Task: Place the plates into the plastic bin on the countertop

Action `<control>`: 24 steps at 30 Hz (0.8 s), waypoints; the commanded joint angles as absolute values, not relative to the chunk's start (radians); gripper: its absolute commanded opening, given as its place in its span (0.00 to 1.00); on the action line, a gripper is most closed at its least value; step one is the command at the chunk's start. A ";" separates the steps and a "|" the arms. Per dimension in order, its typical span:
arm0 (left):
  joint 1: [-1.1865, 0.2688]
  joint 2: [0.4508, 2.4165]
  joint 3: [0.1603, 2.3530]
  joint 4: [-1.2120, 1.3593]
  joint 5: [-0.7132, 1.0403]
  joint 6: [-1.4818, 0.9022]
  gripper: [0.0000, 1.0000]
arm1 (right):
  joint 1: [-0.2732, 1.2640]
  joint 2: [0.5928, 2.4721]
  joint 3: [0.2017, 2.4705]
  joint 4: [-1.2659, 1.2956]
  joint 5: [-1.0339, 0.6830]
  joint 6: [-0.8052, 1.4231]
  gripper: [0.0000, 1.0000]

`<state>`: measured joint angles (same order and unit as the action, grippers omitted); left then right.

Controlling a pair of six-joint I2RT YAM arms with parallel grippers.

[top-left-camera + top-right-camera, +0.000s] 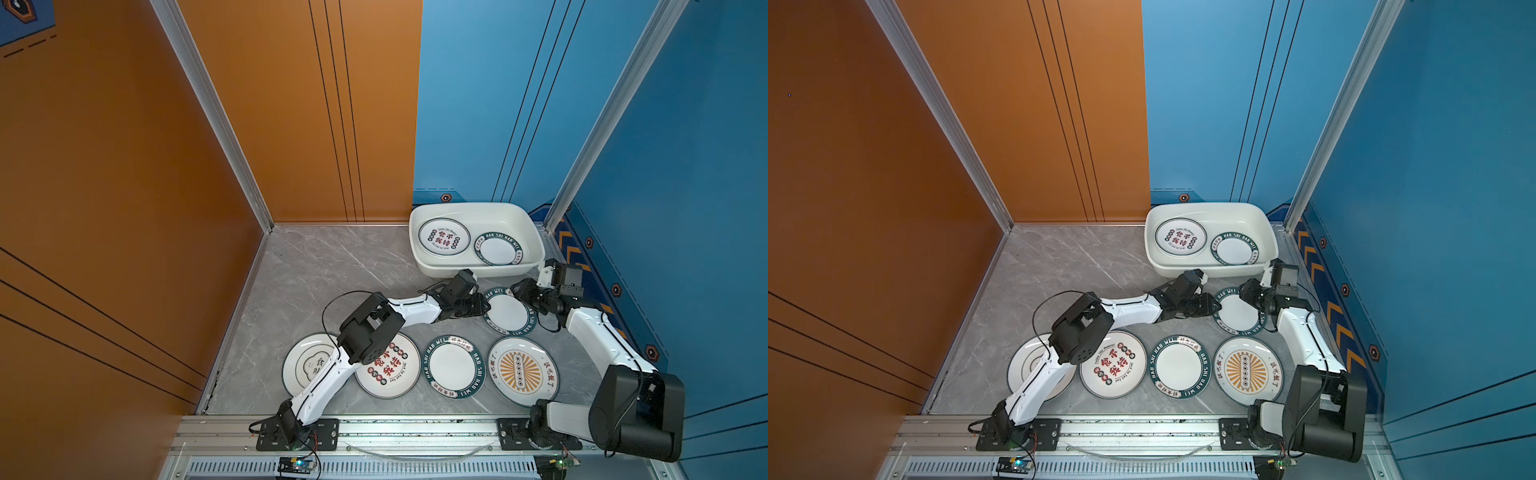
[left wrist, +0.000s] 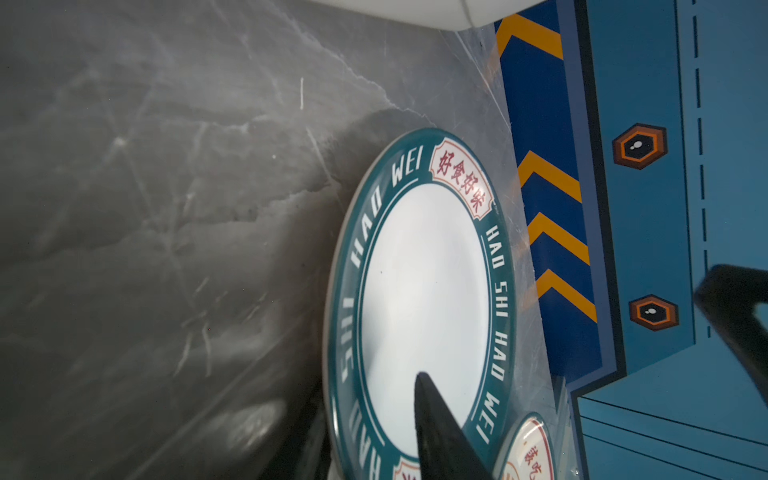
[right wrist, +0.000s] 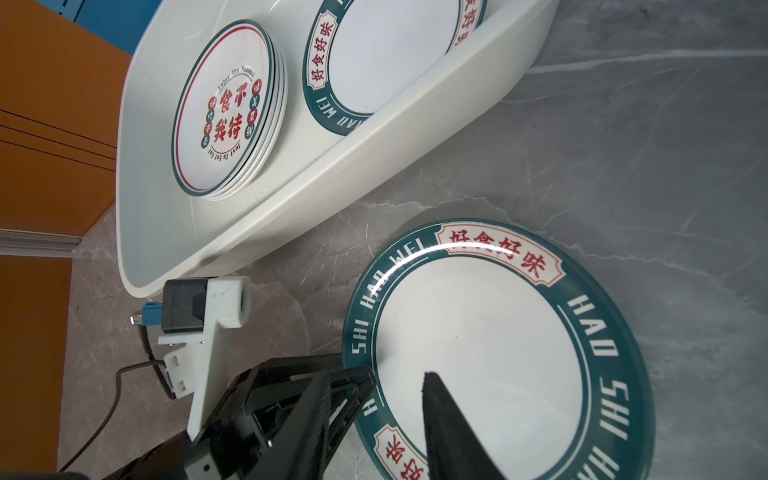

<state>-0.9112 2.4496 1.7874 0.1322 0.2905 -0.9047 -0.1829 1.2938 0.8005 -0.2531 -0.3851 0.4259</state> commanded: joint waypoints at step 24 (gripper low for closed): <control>-0.860 2.394 1.658 0.053 0.245 -0.845 0.00 | -0.192 1.261 0.766 -0.232 -0.405 0.433 0.39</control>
<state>-0.8860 2.4130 1.7218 0.1516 0.2699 -0.8917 -0.1844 1.2842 0.7773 -0.2428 -0.3904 0.4259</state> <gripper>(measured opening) 0.091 0.394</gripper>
